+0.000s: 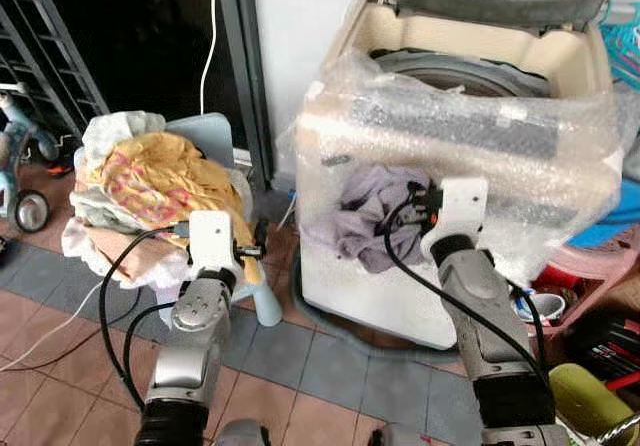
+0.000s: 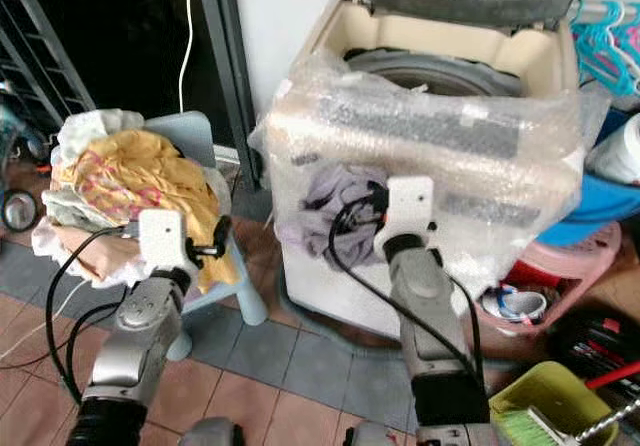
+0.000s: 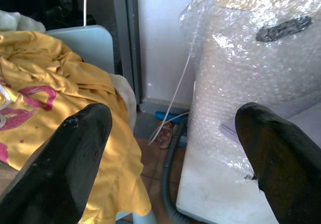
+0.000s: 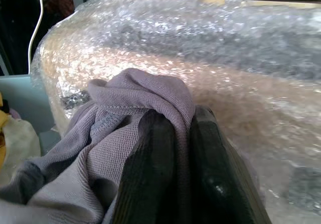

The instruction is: Clothes washing

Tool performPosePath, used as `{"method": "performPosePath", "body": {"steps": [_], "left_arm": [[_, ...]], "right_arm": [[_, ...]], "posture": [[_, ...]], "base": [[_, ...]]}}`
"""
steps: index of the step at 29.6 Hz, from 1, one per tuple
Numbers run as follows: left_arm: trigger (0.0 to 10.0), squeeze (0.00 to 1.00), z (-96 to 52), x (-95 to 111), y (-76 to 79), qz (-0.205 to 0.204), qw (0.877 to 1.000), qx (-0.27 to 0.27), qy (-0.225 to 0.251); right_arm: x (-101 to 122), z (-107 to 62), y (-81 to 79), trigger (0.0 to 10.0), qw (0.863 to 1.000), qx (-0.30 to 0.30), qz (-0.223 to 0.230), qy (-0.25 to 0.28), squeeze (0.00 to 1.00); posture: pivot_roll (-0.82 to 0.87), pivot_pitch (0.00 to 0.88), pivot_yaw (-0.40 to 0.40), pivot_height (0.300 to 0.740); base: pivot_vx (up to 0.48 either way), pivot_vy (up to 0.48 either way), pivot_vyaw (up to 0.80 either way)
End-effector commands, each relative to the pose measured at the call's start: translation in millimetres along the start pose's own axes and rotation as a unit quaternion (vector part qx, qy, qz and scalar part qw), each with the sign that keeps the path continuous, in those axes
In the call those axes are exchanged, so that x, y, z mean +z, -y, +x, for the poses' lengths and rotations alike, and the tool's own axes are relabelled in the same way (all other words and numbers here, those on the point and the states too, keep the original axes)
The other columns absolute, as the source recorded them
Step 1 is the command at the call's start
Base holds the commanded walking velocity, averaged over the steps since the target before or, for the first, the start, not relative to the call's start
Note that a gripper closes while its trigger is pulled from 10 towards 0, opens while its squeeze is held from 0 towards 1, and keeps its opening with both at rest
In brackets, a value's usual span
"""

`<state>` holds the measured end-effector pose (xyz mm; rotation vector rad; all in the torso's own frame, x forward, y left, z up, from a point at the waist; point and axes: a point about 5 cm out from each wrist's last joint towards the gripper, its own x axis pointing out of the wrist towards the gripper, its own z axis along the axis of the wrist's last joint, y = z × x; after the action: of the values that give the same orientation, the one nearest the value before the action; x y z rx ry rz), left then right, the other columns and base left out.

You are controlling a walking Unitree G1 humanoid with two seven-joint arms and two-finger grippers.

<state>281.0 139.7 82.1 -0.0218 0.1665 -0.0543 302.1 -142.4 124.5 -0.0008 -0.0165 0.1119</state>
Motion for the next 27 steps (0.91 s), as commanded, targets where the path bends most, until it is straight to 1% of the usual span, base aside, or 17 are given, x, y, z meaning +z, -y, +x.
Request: {"method": "performPosePath", "body": {"steps": [1,3,5,6,9,11,13,14,16,18,19,21,24,27], "left_arm": [[10.0,0.00,-3.2,0,-8.1,-0.003,1.000,0.006,-0.003],[10.0,0.00,-4.3,0,-9.4,-0.003,1.000,0.006,-0.003],[10.0,0.00,-5.4,0,-10.9,-0.003,1.000,0.007,-0.004],[10.0,0.00,-5.9,-2,-11.5,-0.007,1.000,0.006,-0.006],[10.0,0.00,-5.3,-2,-11.4,-0.007,1.000,0.005,-0.007],[10.0,0.00,-3.9,-1,-10.4,-0.007,1.000,0.005,-0.006],[10.0,0.00,-2.9,-1,-9.0,-0.007,1.000,0.003,-0.005],[10.0,0.00,-2.9,-1,-9.0,-0.007,1.000,0.003,-0.005],[10.0,0.00,-3.1,-1,-8.6,-0.008,1.000,0.003,-0.005],[10.0,0.00,-3.1,-1,-8.6,-0.009,1.000,0.003,-0.005],[10.0,0.00,-2.8,-1,-8.3,-0.010,1.000,0.003,-0.006],[10.0,0.00,-2.5,-1,-8.0,-0.010,1.000,0.003,-0.006],[10.0,0.00,-2.3,-1,-7.5,-0.010,1.000,0.003,-0.006],[10.0,0.00,-2.1,-2,-7.0,-0.011,1.000,0.003,-0.006]], "right_arm": [[17,4.4,-2.7,10.0,0.999,0.009,-0.007,0.036,0.00],[24,6.6,-1.2,10.0,0.999,0.010,-0.015,0.049,0.00],[36,11.0,1.2,10.0,0.997,0.015,-0.027,0.071,0.00],[48,16.2,3.1,10.0,0.995,0.022,-0.042,0.092,0.00],[63,24.2,5.4,10.0,0.991,0.034,-0.063,0.116,0.00],[77,31.3,6.9,10.0,0.984,0.051,-0.097,0.140,0.00],[91,38.0,8.0,10.0,0.974,0.072,-0.136,0.163,0.00],[91,38.0,8.0,10.0,0.974,0.072,-0.136,0.163,0.00],[106,46.1,11.0,10.0,0.967,0.082,-0.157,0.183,0.00],[114,50.5,12.7,10.0,0.964,0.083,-0.164,0.193,0.00],[127,57.4,15.1,10.0,0.962,0.083,-0.160,0.203,0.00],[136,62.0,17.0,10.0,0.959,0.083,-0.165,0.214,0.00],[161,70.9,23.1,10.0,0.952,0.072,-0.177,0.239,0.00],[178,77.3,25.2,10.0,0.946,0.071,-0.186,0.254,0.00]], "posture": [[-0.02,0.000,0.009,0.740],[-0.03,0.000,0.012,0.740],[-0.03,0.000,0.012,0.740],[-0.03,0.000,0.015,0.740],[-0.03,0.000,0.016,0.740],[-0.03,0.000,0.016,0.740],[-0.03,0.000,0.014,0.740],[-0.03,0.000,0.014,0.740],[-0.02,0.000,0.011,0.740],[-0.02,0.000,0.011,0.740],[-0.02,0.000,0.009,0.740],[-0.02,0.000,0.009,0.740],[-0.02,0.000,0.008,0.740],[-0.02,0.000,0.004,0.740]], "base": [[0.000,0.000,0.00],[0.000,0.000,0.00],[0.000,0.000,0.00],[0.266,0.000,0.00],[0.290,0.000,0.00],[0.287,0.000,0.00],[0.287,0.000,0.00],[0.285,0.000,0.00],[0.289,0.000,0.00],[0.287,0.000,0.00],[0.292,0.000,0.00],[0.291,0.000,0.00],[0.287,0.000,0.00],[0.285,0.000,0.00]]}}
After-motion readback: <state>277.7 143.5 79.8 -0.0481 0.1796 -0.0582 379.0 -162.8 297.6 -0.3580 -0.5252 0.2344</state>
